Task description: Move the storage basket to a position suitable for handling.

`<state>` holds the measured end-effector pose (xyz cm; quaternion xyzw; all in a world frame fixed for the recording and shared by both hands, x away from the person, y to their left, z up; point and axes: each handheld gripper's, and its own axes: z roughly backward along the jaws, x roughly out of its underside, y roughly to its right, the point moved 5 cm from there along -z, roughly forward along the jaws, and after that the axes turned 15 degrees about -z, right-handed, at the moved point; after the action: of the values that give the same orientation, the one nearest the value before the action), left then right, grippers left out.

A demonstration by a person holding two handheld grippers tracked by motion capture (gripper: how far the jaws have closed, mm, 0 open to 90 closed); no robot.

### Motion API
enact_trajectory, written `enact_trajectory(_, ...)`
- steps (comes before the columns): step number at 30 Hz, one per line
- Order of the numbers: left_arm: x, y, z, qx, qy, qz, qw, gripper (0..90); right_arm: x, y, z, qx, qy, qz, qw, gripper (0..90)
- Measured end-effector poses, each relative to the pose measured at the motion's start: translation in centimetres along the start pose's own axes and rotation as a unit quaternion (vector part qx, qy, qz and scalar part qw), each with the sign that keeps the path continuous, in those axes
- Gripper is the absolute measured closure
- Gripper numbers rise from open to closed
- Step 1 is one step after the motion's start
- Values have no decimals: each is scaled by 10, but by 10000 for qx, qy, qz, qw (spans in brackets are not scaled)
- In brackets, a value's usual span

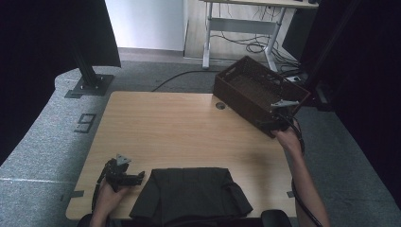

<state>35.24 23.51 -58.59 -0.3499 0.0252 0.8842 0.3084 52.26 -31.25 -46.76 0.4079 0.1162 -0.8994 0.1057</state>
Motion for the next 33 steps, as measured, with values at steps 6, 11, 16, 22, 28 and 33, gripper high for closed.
enact_trajectory(6, 0, 0, 0, -2, 6, 8, 10000, 0, -3, 10, -8, 210, 116, -173, 9996, 45)
enact_trajectory(11, 0, 0, 0, -2, 6, 7, 10000, 0, -6, 18, -11, 326, 135, -222, 9991, 79)
enact_trajectory(16, 0, 0, 0, -3, 5, 9, 10000, 0, -7, 24, -15, 375, 21, -237, 9990, 81)
enact_trajectory(22, 0, 0, 0, -4, 5, 11, 10000, 0, -5, 25, -19, 283, -66, -348, 9990, 101)
enact_trajectory(28, 0, 0, 0, -3, 4, 9, 10000, 0, 3, 21, -24, 104, -223, -406, 9989, 128)
enact_trajectory(33, 0, 0, 0, -5, 5, 12, 10000, 0, 0, 22, -22, 176, -101, -371, 9991, 130)
